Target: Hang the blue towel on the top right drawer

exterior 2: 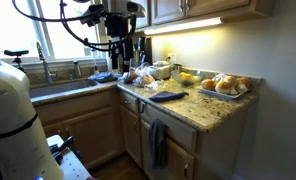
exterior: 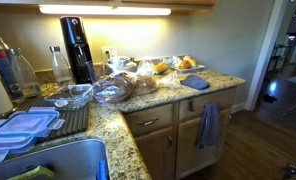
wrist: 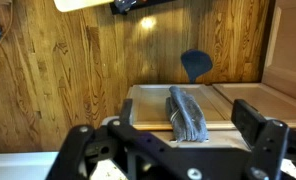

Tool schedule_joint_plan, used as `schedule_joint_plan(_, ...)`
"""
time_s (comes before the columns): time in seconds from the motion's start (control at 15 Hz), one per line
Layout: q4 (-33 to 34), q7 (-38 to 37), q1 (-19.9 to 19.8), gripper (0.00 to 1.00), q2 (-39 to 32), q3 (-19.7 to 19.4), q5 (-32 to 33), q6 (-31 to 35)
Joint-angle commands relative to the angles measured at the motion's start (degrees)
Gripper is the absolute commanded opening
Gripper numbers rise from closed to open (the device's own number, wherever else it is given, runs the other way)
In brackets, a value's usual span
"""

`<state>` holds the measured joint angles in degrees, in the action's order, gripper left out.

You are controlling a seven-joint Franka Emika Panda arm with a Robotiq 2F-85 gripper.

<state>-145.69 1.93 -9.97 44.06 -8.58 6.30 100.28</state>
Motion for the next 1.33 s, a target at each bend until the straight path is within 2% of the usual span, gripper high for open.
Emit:
schedule_joint_plan(0.0,0.13,-0.06,0.13,1.00,-0.03,-0.10,0.06,-0.13)
schedule_joint_plan(0.33,0.13,-0.06,0.13,1.00,-0.03,-0.10,0.06,-0.13)
schedule_joint_plan(0.53,0.18,-0.65,1.15,1.00,-2.75,0.03,-1.54,3.45)
schedule_joint_plan(1.0,2.00,-3.16,4.05,1.00,-16.06,3.85,-5.42,17.34)
schedule_joint_plan(1.27,4.97,-5.35,4.70,1.00,-24.05,6.86,-3.99,24.23)
